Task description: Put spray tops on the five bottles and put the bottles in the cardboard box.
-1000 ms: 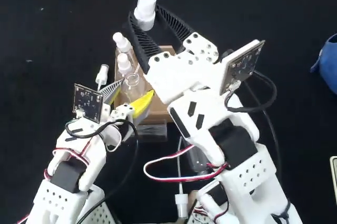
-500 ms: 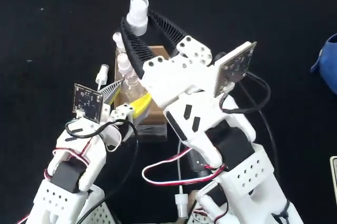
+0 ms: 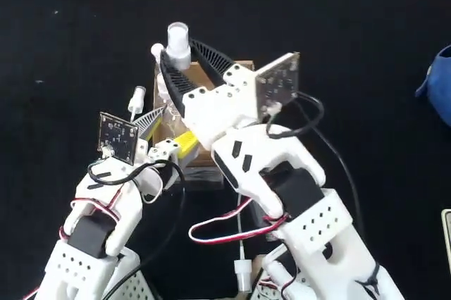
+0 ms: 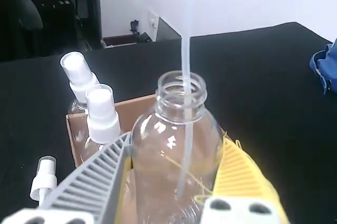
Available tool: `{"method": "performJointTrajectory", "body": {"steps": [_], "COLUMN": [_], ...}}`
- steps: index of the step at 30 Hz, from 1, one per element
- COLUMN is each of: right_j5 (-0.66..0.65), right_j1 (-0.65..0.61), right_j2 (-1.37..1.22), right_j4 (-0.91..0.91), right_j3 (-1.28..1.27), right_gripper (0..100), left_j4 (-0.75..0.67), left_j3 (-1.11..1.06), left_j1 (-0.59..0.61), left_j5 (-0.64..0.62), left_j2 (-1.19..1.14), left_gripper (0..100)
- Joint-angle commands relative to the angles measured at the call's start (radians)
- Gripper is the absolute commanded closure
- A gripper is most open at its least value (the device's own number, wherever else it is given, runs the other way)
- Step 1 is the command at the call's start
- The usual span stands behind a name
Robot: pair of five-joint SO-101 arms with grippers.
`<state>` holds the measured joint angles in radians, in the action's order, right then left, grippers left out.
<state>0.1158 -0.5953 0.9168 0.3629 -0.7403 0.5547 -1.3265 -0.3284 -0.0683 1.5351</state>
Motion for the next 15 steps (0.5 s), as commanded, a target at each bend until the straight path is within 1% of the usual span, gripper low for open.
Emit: {"method": "performJointTrajectory", "body": {"steps": [1, 3, 7, 12, 15], "right_j5": [-0.008, -0.008, -0.008, -0.008, -0.011], "right_j1": [-0.025, -0.029, -0.061, -0.103, -0.078], "right_j2": [0.019, 0.019, 0.047, 0.173, 0.271], "right_j4": [0.035, 0.037, 0.041, 0.13, 0.166], "right_j3": [0.018, 0.022, 0.019, 0.024, 0.022], "right_gripper": [84.4, 84.5, 88.6, 90.7, 91.0], "left_j4": [-0.025, -0.025, -0.025, -0.021, -0.021], "left_j3": [-0.007, -0.007, -0.005, -0.005, -0.005], "left_j1": [0.012, 0.012, 0.021, 0.021, 0.021], "left_j5": [-0.002, -0.002, -0.002, -0.002, -0.002], "left_j2": [0.014, 0.014, 0.014, 0.014, 0.014], "left_gripper": [97, 97, 97, 97, 97]}}
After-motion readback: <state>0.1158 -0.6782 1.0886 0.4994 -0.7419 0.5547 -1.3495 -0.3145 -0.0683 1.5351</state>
